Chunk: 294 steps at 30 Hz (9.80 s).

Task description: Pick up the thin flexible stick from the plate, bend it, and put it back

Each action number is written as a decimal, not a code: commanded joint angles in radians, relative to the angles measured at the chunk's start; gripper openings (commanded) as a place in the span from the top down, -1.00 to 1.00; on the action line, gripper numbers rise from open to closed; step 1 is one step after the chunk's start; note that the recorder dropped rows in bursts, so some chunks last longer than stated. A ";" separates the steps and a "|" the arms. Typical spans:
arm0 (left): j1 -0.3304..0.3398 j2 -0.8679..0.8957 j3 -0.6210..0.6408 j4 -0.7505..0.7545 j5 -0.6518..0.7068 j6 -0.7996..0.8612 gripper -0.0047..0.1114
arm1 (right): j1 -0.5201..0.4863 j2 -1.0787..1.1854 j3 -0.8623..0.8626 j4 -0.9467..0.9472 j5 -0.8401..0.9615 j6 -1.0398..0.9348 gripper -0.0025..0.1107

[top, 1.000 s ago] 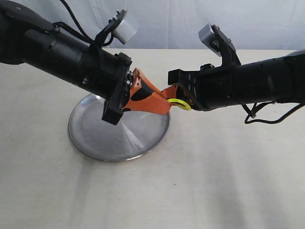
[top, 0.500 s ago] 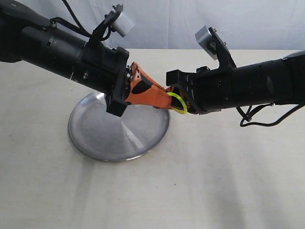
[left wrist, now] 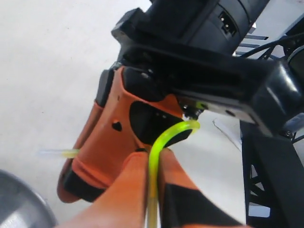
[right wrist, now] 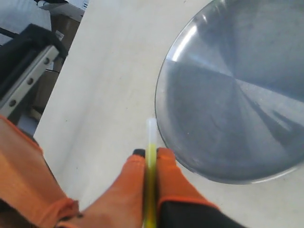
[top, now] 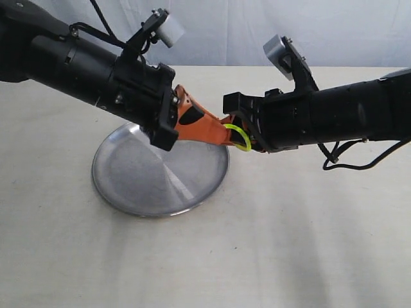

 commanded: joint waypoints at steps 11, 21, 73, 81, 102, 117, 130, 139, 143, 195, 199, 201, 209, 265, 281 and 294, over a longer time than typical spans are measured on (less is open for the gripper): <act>0.015 0.011 0.001 0.233 -0.322 -0.334 0.92 | 0.009 -0.019 0.002 0.002 0.130 -0.010 0.97; 0.015 0.011 0.001 0.229 -0.322 -0.353 0.92 | 0.009 -0.019 0.002 0.002 0.186 -0.023 0.97; 0.015 0.011 0.001 0.009 -0.085 -0.194 0.92 | 0.009 -0.019 0.002 -0.203 0.200 -0.048 0.97; 0.012 0.011 0.001 -0.020 -0.017 -0.139 0.92 | 0.009 0.009 0.002 -0.222 0.200 -0.048 0.97; 0.012 0.046 0.001 -0.031 0.009 -0.123 0.92 | 0.009 0.089 -0.002 -0.154 0.181 -0.078 0.97; 0.003 0.046 0.001 -0.031 0.030 -0.121 0.92 | 0.009 0.089 -0.002 -0.132 0.169 -0.082 0.97; -0.049 0.046 0.001 -0.010 0.021 -0.116 0.92 | 0.102 0.089 -0.002 -0.139 0.094 -0.082 0.97; -0.049 0.046 0.001 -0.013 0.030 -0.116 0.92 | 0.102 0.089 -0.002 -0.133 0.034 -0.082 0.97; -0.049 0.046 0.001 -0.011 0.032 -0.131 0.92 | 0.102 0.089 -0.002 -0.133 0.011 -0.082 0.97; -0.049 0.094 -0.001 -0.011 -0.065 -0.432 0.92 | 0.219 0.089 -0.002 -0.366 -0.128 -0.415 0.97; -0.046 0.094 -0.001 -0.006 -0.067 -0.439 0.92 | 0.219 0.089 -0.002 -0.347 -0.145 -0.426 0.97; -0.046 0.094 -0.001 -0.003 -0.069 -0.361 0.92 | 0.219 0.089 -0.002 -0.274 -0.145 -0.422 0.97; -0.046 0.094 -0.001 -0.002 -0.069 -0.355 0.92 | 0.219 0.089 -0.002 -0.032 -0.142 -0.348 0.97; 0.157 0.085 -0.001 0.367 -0.152 -0.719 0.01 | 0.219 0.089 -0.007 0.114 -0.421 -0.095 0.97; 0.206 -0.026 0.004 0.474 -0.176 -0.804 0.92 | 0.219 0.389 -0.293 0.135 -0.327 -0.095 0.97; 0.206 -0.059 0.033 0.470 -0.128 -0.804 0.92 | 0.217 0.429 -0.378 0.118 -0.386 -0.092 -0.18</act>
